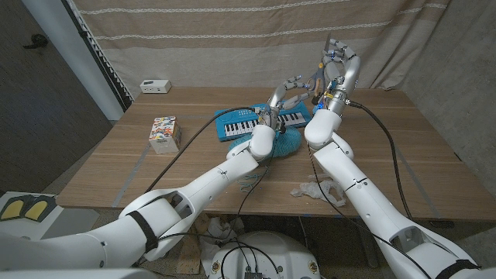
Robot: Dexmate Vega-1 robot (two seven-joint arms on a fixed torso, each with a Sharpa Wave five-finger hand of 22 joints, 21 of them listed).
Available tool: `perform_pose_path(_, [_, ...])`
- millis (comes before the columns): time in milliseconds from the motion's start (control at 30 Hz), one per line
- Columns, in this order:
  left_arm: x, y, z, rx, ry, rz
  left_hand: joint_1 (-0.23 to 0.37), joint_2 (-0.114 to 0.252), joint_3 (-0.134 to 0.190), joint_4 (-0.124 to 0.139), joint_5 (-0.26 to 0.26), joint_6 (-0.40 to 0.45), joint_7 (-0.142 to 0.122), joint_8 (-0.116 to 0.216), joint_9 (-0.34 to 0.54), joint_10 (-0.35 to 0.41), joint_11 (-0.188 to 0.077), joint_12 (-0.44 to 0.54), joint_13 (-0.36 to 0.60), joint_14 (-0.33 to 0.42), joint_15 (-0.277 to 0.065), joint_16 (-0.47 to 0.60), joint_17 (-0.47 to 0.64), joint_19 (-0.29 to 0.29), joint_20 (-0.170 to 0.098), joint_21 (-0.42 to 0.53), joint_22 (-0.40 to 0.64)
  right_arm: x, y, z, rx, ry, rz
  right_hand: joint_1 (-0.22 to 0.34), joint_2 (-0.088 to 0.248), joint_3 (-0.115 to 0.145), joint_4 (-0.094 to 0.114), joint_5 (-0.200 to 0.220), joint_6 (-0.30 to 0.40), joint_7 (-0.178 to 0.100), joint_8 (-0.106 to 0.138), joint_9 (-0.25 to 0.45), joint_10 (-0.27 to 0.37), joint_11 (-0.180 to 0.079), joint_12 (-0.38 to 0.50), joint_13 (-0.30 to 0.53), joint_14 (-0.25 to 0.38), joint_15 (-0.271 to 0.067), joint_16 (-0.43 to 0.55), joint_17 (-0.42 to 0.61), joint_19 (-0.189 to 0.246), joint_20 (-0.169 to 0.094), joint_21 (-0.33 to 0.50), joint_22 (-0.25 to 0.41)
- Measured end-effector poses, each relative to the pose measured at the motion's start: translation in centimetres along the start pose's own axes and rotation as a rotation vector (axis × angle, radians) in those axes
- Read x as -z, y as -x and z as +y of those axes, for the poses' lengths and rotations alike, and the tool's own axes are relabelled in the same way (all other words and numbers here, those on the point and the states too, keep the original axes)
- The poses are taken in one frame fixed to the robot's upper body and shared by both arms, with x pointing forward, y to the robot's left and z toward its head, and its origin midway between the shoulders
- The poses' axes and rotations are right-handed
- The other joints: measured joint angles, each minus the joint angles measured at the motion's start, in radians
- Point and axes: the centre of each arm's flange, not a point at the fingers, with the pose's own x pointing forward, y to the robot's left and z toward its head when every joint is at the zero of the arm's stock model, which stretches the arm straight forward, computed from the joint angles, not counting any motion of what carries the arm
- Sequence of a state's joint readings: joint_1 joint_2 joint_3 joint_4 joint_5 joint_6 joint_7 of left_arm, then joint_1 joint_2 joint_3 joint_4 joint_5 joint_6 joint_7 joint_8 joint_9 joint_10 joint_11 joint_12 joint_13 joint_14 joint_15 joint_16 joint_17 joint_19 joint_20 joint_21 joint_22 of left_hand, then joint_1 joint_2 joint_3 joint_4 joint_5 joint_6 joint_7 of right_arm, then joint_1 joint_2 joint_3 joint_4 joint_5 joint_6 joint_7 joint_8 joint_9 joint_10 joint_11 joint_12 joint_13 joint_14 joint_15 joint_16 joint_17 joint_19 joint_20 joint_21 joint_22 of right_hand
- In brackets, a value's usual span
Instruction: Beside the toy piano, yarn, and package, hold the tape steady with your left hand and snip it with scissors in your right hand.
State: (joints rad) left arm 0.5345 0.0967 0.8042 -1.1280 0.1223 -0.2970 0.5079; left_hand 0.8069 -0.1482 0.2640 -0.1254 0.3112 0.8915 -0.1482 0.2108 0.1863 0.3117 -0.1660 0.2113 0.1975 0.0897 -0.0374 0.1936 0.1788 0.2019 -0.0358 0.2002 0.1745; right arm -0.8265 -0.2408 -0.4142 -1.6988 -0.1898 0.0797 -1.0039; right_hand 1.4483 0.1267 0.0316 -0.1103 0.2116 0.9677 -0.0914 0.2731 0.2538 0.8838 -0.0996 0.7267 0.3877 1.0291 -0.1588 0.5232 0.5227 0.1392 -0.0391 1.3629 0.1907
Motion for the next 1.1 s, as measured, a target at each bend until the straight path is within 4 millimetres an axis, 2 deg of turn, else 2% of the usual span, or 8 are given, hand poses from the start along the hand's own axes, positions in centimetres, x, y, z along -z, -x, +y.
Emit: perform_pose_path(1100, [-0.51, -0.97, -1.01, 0.009, -0.003, -0.017, -0.011, 0.011, -0.019, 0.011, 0.014, -0.008, 0.000, -0.004, 0.000, 0.000, 0.000, 0.000, 0.000, 0.000, 0.000, 0.000, 0.003, 0.000, 0.000, 0.000, 0.000, -0.27, 0.20, 0.33, -0.031, -0.006, -0.010, 0.000, 0.000, 0.001, -0.003, 0.002, 0.002, 0.002, 0.001, 0.000, 0.000, 0.000, 0.000, -0.001, 0.003, 0.003, -0.001, -0.009, -0.009, 0.002, 0.015, 0.000])
